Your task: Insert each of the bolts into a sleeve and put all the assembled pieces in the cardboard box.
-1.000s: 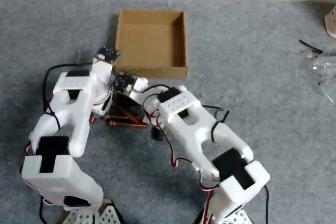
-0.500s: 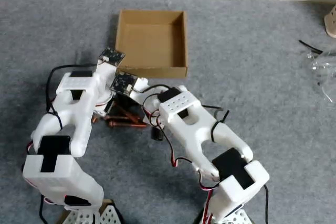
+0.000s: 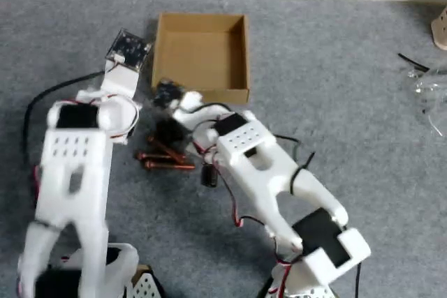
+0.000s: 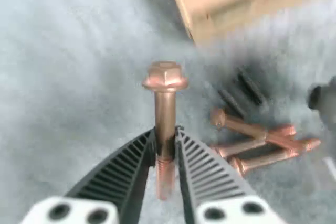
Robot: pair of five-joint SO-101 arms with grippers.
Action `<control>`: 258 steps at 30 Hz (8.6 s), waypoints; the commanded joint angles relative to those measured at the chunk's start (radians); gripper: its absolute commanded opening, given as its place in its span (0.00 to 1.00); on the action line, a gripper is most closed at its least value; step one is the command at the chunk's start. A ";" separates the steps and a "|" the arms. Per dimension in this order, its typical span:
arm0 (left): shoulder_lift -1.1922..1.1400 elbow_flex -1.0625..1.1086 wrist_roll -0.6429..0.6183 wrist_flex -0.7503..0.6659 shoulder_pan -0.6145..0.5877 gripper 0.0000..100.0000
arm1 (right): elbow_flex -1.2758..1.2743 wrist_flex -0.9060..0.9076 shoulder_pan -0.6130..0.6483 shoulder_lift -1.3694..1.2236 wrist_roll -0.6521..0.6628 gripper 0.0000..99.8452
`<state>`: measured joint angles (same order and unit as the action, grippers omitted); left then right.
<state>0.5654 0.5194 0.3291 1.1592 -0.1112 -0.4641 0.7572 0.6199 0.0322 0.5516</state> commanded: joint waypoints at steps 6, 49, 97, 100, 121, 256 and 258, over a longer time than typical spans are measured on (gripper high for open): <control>0.344 -0.019 -0.008 0.101 -0.028 0.00 | -0.220 -0.113 -0.015 0.395 -0.038 0.00; 1.130 0.621 -0.649 -0.552 0.004 0.01 | -1.185 -0.427 0.073 1.787 -0.353 0.00; 1.147 0.905 -0.747 -0.779 0.565 0.01 | -1.270 -0.430 0.065 1.787 -0.347 0.00; 1.153 0.944 -0.749 -0.778 0.564 0.01 | -1.270 -0.430 0.064 1.787 -0.347 0.00; 1.153 0.865 -0.755 -0.559 0.625 0.01 | -1.270 -0.430 0.062 1.787 -0.347 0.00; 1.144 0.977 -0.485 -0.354 -0.082 0.01 | -0.591 -0.332 -0.111 1.055 -0.313 0.00; 1.144 0.981 -0.483 -0.354 -0.082 0.01 | -0.475 -0.332 -0.113 0.931 -0.313 0.00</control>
<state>1.7008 1.4998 -0.1634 0.8263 -0.1849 -1.1653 0.4258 0.5232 1.1032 0.2202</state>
